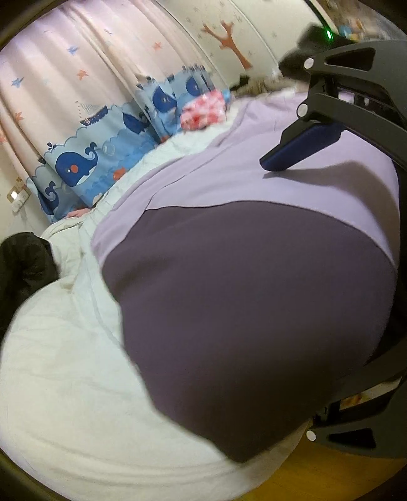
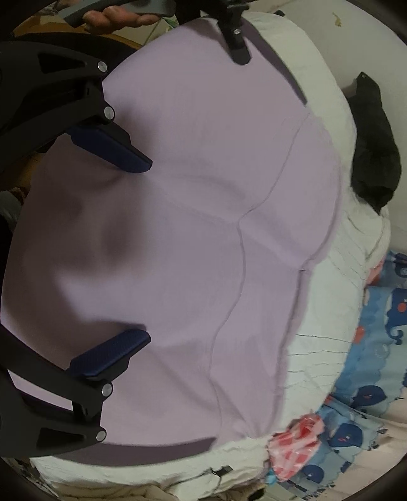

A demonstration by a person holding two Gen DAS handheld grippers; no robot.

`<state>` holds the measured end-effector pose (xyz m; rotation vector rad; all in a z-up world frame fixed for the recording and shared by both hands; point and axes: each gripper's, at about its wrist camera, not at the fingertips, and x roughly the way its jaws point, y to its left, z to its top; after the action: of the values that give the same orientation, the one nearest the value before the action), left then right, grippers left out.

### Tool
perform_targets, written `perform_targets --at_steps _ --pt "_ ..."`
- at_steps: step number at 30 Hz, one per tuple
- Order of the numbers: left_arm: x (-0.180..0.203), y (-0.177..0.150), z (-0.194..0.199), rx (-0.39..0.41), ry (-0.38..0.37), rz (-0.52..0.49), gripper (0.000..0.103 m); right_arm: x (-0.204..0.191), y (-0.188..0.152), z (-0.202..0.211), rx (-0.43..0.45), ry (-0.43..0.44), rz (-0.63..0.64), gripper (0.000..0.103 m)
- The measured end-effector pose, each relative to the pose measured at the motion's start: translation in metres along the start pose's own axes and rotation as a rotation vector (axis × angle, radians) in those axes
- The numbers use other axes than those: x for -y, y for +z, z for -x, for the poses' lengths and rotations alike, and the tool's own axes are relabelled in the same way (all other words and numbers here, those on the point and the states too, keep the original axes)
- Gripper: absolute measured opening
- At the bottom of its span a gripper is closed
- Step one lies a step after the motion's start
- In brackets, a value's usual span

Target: Fold large clothes

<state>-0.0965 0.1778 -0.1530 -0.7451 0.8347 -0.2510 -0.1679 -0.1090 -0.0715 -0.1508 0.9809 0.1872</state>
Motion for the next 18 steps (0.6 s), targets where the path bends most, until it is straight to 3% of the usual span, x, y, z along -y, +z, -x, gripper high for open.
perform_targets --at_steps 2,3,7,11,15,18 --pt "-0.012 0.004 -0.005 -0.040 -0.069 0.087 0.096 0.001 0.003 0.008 0.035 -0.007 -0.004 0.097" --pt "-0.017 0.005 -0.004 -0.042 -0.069 0.116 0.096 0.000 0.004 0.011 0.051 -0.011 -0.004 0.097" --pt "-0.016 0.008 0.000 -0.008 -0.043 0.091 0.096 0.002 0.005 -0.009 -0.021 0.005 0.029 0.097" --pt "-0.019 0.009 -0.006 -0.027 -0.054 0.127 0.096 0.008 0.006 0.007 0.054 0.014 -0.015 0.097" --pt "-0.022 0.011 -0.011 -0.034 -0.075 0.159 0.096 0.007 0.001 -0.003 0.014 0.026 0.001 0.097" --pt "-0.023 0.011 -0.011 -0.030 -0.084 0.159 0.096 0.011 0.004 0.009 0.074 0.028 -0.033 0.097"
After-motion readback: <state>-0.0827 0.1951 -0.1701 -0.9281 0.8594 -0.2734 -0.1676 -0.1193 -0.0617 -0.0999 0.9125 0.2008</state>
